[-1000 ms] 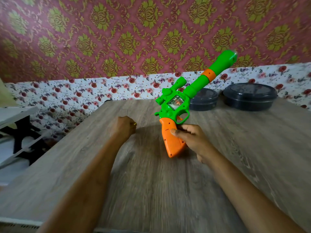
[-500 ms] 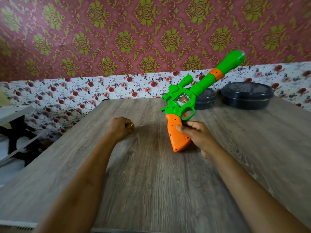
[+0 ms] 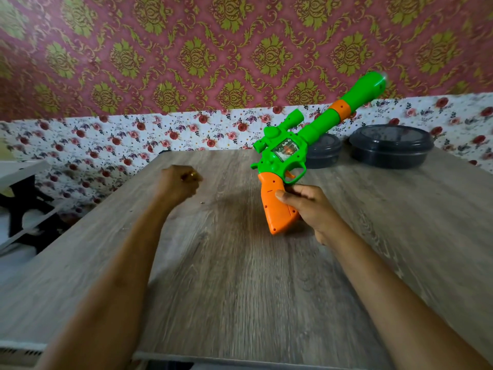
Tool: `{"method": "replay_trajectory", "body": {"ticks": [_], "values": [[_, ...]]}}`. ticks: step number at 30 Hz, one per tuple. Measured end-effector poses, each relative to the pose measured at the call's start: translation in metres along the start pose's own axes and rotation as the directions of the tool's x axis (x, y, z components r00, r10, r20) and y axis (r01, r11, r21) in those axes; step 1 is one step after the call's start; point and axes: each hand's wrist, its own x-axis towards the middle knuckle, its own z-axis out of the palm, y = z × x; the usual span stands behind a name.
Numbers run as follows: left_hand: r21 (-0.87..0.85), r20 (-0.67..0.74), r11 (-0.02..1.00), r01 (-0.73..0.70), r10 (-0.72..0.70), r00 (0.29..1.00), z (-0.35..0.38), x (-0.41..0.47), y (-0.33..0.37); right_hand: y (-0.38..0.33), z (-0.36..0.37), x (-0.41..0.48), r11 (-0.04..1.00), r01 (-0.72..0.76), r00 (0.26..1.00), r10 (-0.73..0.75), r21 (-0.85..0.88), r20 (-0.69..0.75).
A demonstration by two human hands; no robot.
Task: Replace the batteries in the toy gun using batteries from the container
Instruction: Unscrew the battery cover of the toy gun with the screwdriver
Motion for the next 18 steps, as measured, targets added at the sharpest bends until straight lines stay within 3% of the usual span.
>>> {"method": "replay_trajectory", "body": {"ticks": [2, 5, 8, 12, 15, 18], "values": [[-0.206, -0.083, 0.978, 0.038, -0.056, 0.995, -0.011, -0.005, 0.014, 0.0, -0.001, 0.0, 1.0, -0.001, 1.0, 0.001, 0.01, 0.0], [-0.296, -0.115, 0.955, 0.017, -0.054, 0.992, -0.017, -0.015, 0.034, 0.0, -0.002, 0.001, 0.999, 0.003, 1.0, -0.004, 0.033, 0.011], [-0.308, 0.079, 0.949, 0.072, -0.049, 0.996, -0.001, -0.028, 0.049, -0.001, -0.004, 0.002, 0.999, 0.003, 1.0, -0.003, 0.049, -0.017], [-0.346, 0.325, 0.929, 0.131, -0.012, 0.946, 0.022, -0.049, 0.062, 0.001, -0.008, 0.005, 0.997, -0.033, 0.998, 0.037, 0.076, -0.054], [-0.39, 0.342, 0.915, 0.099, 0.044, 0.939, 0.034, -0.062, 0.072, 0.004, -0.009, 0.006, 0.991, -0.093, 0.993, 0.099, 0.097, -0.066], [-0.326, 0.268, 0.945, 0.002, 0.09, 0.959, 0.051, -0.072, 0.08, 0.005, -0.006, 0.002, 0.982, -0.13, 0.99, 0.136, 0.137, -0.036]]}}
